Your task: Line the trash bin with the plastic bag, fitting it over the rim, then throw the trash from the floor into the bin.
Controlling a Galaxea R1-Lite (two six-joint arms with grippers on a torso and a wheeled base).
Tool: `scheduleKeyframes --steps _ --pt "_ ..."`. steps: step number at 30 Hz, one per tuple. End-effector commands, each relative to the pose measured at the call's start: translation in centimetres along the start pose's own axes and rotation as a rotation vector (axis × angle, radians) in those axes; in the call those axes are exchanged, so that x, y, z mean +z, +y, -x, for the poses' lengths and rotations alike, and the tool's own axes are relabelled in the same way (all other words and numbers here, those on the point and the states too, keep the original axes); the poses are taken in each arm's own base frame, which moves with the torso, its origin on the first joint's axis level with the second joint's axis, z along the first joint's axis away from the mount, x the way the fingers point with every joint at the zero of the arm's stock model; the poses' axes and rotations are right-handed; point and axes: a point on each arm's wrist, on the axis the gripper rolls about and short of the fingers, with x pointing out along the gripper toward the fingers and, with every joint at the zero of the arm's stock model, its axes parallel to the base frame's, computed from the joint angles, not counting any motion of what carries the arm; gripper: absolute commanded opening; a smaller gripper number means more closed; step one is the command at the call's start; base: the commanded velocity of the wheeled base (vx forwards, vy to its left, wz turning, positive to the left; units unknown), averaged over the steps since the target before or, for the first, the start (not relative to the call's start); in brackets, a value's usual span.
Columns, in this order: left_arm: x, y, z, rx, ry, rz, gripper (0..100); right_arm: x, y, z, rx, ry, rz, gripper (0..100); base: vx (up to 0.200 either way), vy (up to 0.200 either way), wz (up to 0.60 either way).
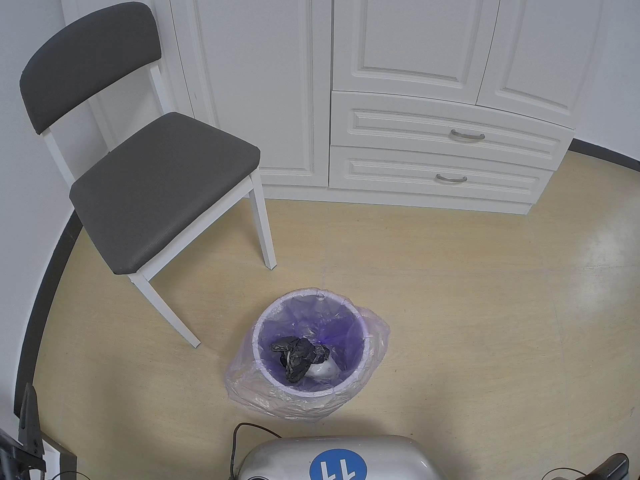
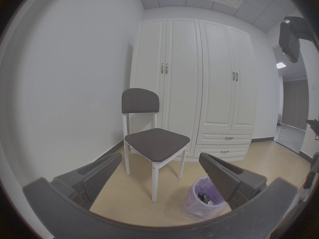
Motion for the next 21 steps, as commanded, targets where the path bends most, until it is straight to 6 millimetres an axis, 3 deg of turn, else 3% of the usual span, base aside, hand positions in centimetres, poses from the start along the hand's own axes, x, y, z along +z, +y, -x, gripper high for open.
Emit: scheduleKeyframes --steps 1,7,14,21 --pt "0.2 0.0 0.2 -0.003 -0.043 0.003 100 -0.4 -0.2 0.1 -0.027 -0.002 0.003 100 0.000 0.000 0.00" --pt "-0.1 0.0 0.2 -0.003 -0.065 0.003 100 -0.4 -0.3 0.1 -0.052 -0.005 0.011 100 0.000 0.000 0.00" --pt "-0.6 0.0 0.1 -0.013 -0.035 -0.010 100 -1.2 0.1 0.2 0.158 0.094 0.114 100 0.000 0.000 0.00" --pt "-1.2 0.1 0.1 -0.006 0.026 -0.020 100 -2.7 -0.2 0.4 0.218 0.241 0.246 100 0.000 0.000 0.00"
